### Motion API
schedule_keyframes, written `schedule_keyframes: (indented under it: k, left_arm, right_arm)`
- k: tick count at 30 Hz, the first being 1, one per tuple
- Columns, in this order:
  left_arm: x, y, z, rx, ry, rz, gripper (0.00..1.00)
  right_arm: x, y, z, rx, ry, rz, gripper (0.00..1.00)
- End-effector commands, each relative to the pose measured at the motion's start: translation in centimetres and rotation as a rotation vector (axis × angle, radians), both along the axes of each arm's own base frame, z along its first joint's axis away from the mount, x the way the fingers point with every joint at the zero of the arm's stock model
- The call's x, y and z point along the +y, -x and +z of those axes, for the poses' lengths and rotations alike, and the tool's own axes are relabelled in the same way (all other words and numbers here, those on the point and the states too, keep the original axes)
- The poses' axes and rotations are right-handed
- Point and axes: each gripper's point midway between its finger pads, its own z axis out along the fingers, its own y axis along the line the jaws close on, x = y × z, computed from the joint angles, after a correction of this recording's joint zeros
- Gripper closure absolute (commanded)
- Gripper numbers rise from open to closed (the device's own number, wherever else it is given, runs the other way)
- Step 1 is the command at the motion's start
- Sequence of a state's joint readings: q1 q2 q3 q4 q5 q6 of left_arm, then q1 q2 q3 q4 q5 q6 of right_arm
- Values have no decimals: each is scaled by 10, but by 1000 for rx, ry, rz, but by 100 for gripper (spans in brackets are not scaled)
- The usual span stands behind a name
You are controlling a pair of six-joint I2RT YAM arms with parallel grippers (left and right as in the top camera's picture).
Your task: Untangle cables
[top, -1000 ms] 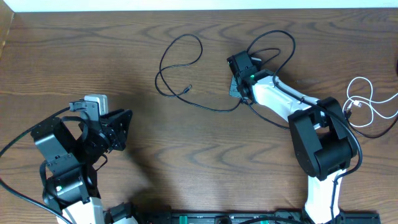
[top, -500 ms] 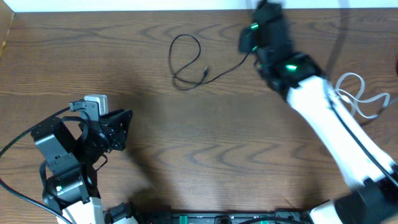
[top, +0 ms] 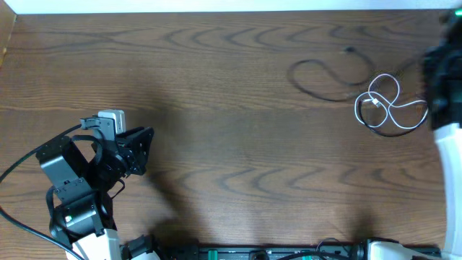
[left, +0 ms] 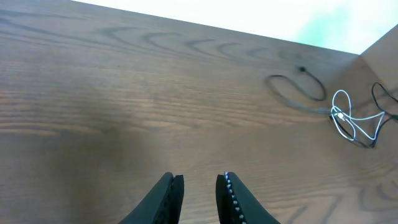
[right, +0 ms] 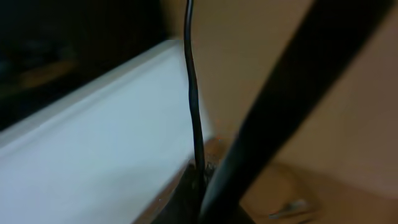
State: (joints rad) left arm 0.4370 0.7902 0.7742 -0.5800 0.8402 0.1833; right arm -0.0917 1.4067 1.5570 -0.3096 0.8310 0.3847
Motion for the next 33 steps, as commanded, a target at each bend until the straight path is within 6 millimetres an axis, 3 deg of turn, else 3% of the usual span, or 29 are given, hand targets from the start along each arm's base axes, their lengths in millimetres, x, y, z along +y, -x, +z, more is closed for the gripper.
schedule_keyframes:
  k: [1,4,8,11,13,16,21,25,30,31,33]
  left_arm:
    - [-2,1,3,-7,9,-9,76]
    - [-2,1,3,-7,9,-9,76]
    - [-2,1,3,-7,9,-9,76]
    - [-2,1,3,-7,9,-9,76]
    - [-2,1,3,-5,10,-9,76]
    - [-2,1,3,-4,11,-9,76]
    - [-2,1,3,-4,11,-9,76]
    - [-2,1,2,-1,12,-9,76]
    - [-2,1,2,-1,12,-9,76]
    - [-2,1,2,-1,12,-9,76]
    - [-2,1,2,0,12,-9,76]
  right_arm:
    - [-50,33,0,39,18,-169,99]
    - [-86,51,-15,100,-5,-241,99]
    - [-118,59,-40,159,-63,-245,99]
    - [-132,53,-64,163,-150,-197,99]
    - [-135,36,-85,181,-212,-102,99]
    - [-126,1,-118,210,-306,94,99]
    - [-87,-59,-165,256,-403,489,99]
    - [-72,-78,-202,279,-502,607,99]
    - [-60,-81,-252,352,-635,657,98]
    - [-59,-79,-261,377,-652,657,75]
    - [-56,-76,-278,431,-668,669,6]
